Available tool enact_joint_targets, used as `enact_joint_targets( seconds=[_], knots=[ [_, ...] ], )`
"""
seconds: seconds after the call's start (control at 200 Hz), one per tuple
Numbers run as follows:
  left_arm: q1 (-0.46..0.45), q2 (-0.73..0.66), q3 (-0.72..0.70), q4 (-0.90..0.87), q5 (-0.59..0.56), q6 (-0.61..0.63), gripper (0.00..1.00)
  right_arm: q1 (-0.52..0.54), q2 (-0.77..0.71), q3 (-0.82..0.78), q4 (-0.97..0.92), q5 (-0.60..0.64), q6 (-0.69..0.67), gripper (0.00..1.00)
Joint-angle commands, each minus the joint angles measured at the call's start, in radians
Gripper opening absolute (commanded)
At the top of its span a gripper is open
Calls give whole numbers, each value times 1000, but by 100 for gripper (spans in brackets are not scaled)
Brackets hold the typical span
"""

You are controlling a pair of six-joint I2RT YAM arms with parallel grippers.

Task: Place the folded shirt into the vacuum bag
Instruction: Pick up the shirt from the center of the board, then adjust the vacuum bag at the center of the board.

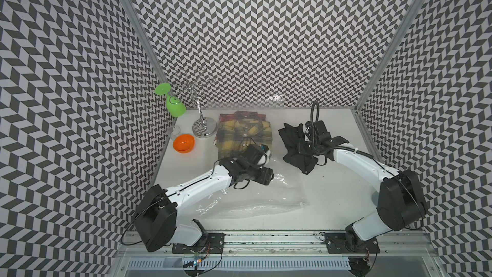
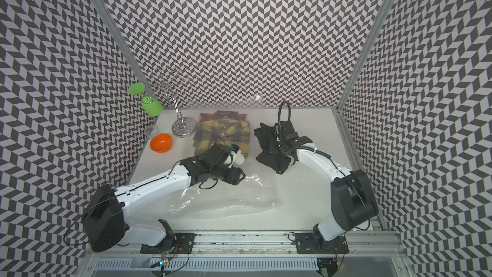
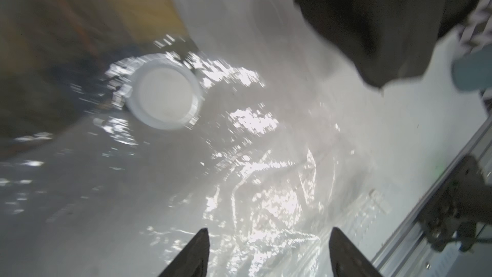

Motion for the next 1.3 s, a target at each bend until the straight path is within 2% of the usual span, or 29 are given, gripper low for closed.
enact_joint_targets(
  seconds=[0.0, 0.095, 0.255, 0.371, 0.541, 0.696, 0.811, 0.891, 1.097, 1.292],
  knots=[
    [162, -77, -42, 104, 26, -55, 71, 109, -13, -26, 137, -75, 128, 0],
    [244, -72, -50, 134, 21, -54, 71, 189, 43, -60, 220, -101, 187, 0],
    [276, -29, -38, 155, 48, -42, 70, 154, 220, -132, 311, -172, 209, 0],
    [279, -22, -43, 161, 42, -37, 70, 101, 328, -113, 202, -70, 143, 0],
    [302, -13, -64, 192, 31, -38, 71, -7, 337, -133, 98, 91, 71, 0],
    [389, 40, -73, 227, 3, -76, 72, -87, 310, -128, 53, 213, 37, 0],
    [439, 66, -94, 290, -60, -111, 72, -136, 306, -119, 53, 219, 16, 0],
    [435, 131, -70, 309, -50, -122, 72, -144, 297, -104, 55, 210, 0, 0],
    [347, 317, 13, 354, -46, -141, 71, -155, 244, -73, 46, 185, -14, 0],
    [273, 477, 106, 371, -75, -142, 71, -238, 192, -111, 73, 95, -30, 0]
  ],
)
